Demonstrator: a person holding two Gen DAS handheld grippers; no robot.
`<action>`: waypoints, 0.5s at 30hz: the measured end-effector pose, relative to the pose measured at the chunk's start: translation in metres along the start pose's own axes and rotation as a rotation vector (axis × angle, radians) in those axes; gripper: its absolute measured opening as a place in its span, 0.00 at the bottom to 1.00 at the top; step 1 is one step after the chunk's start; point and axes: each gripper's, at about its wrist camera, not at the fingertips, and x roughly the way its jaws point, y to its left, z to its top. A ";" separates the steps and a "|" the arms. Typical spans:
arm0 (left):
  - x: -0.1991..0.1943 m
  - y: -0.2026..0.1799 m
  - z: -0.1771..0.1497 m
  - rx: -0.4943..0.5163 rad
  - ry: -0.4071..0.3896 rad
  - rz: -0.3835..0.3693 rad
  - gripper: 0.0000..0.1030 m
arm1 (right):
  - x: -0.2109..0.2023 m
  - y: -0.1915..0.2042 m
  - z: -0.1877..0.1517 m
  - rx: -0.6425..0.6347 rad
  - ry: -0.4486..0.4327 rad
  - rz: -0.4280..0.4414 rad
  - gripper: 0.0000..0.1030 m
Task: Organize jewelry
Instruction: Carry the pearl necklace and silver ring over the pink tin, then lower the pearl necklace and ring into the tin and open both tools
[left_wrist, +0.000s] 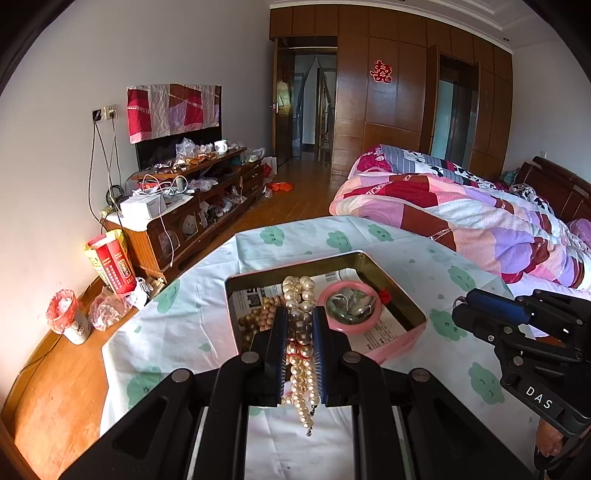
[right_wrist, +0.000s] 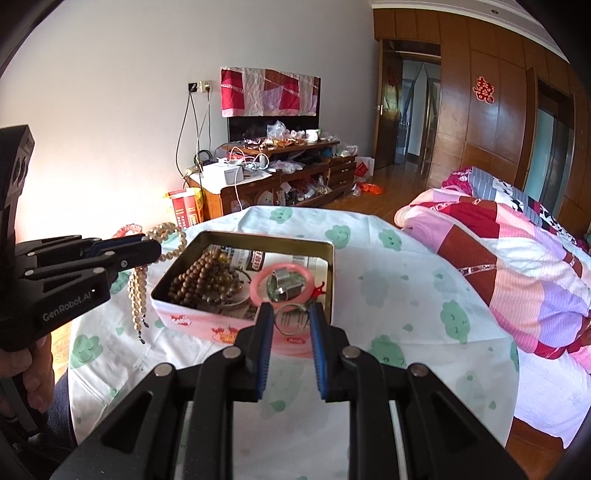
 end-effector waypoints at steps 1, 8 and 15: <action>0.000 0.000 0.000 0.000 -0.003 0.001 0.12 | 0.001 0.000 0.002 -0.002 -0.004 -0.001 0.22; 0.006 0.001 0.007 0.007 -0.011 0.009 0.12 | 0.007 0.000 0.014 -0.029 -0.016 0.000 0.22; 0.018 0.002 0.013 0.022 -0.002 0.016 0.12 | 0.015 0.000 0.026 -0.044 -0.025 0.003 0.22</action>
